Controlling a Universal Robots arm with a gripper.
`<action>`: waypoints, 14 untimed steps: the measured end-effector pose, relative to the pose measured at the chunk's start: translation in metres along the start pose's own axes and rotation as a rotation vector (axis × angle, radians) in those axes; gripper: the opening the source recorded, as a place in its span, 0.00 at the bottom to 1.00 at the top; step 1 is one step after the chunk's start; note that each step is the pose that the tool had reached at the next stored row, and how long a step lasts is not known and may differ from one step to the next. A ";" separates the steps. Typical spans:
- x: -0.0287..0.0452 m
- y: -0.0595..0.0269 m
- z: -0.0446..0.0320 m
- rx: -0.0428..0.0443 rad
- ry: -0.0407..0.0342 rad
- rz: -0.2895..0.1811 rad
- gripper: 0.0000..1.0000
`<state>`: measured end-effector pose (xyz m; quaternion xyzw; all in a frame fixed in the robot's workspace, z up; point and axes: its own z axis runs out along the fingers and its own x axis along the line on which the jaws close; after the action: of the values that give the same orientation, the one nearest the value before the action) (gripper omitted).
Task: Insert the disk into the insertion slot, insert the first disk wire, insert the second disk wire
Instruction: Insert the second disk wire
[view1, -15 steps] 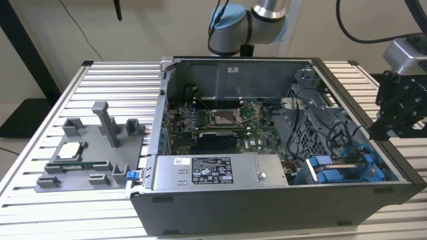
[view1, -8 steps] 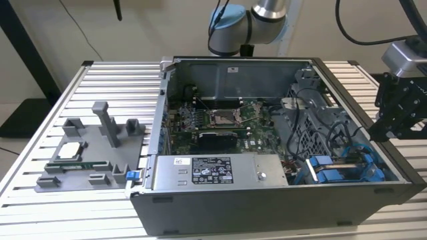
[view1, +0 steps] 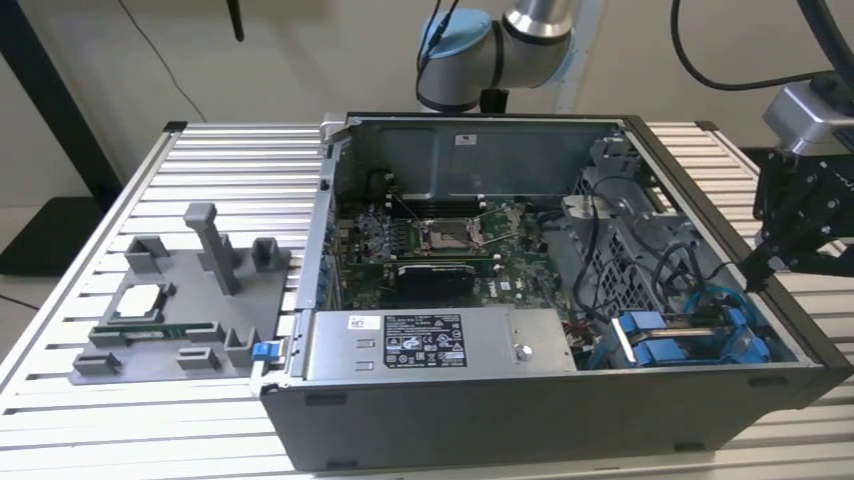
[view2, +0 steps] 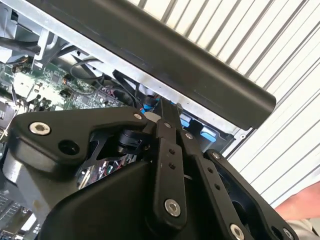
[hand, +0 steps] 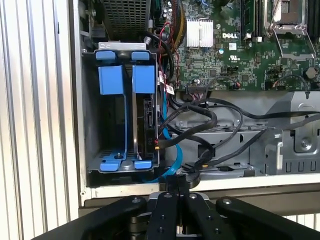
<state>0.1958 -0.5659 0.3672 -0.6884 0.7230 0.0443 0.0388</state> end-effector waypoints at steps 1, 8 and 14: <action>0.0000 0.0000 -0.0003 -0.0003 0.0000 0.000 0.00; 0.0009 -0.0004 -0.0066 -0.0097 0.0006 0.001 0.00; 0.0038 -0.0017 -0.0066 -0.0271 0.0104 0.003 0.00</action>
<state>0.1973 -0.5705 0.3733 -0.6878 0.7236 0.0506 0.0257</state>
